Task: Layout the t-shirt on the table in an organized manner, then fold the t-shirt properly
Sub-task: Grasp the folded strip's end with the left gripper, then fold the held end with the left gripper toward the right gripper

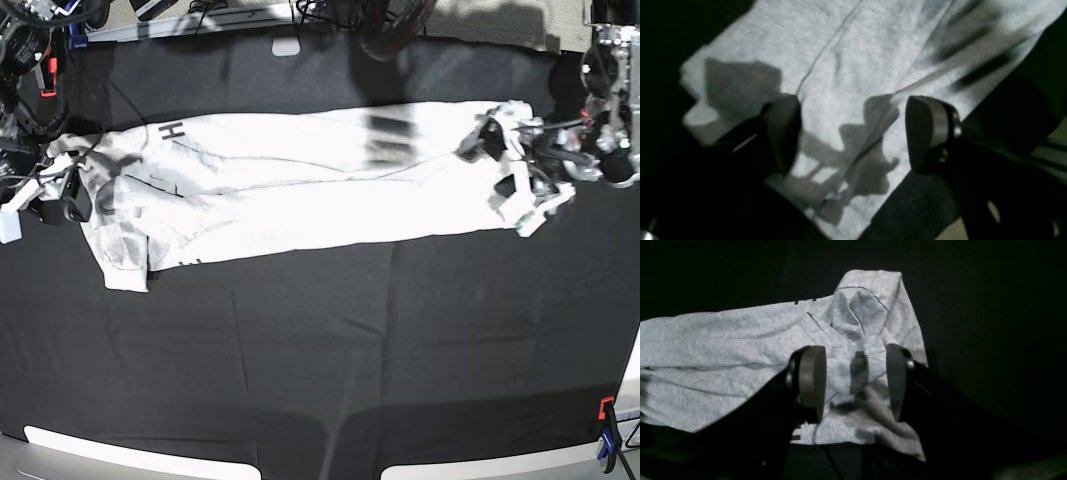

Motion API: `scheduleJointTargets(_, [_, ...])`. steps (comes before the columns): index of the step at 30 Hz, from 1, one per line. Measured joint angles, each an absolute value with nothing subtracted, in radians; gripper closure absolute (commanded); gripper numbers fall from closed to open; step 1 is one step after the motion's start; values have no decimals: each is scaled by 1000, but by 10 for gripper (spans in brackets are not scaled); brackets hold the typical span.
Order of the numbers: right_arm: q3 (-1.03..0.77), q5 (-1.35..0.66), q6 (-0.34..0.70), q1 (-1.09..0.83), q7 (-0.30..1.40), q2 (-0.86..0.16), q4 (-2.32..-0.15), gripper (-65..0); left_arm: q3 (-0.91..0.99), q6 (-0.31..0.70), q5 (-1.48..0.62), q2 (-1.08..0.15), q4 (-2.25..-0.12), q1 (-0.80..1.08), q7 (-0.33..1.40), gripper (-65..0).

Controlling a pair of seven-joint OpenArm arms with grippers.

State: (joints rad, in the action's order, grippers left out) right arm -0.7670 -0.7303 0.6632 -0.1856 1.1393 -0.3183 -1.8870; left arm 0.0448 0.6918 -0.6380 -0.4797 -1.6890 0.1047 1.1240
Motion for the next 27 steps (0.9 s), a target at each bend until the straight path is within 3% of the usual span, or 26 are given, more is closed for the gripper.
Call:
scheduleJointTargets(10, [-767,-730,664,-186,1139,-319,-1887,-284,-92,662,-611,-480,-1657,-85,1185,-447])
scheduleJointTargets(20, [-768,-724,666,-186,1139,-319,-1887,-284,-165,663,-879,-485,-1297,-199,1283,-447])
scheduleJointTargets(27, [-768,-730,666,-186,1139,-319,-1887,-284,-170,692,-1108,-484,-1296,-191,1399,-447])
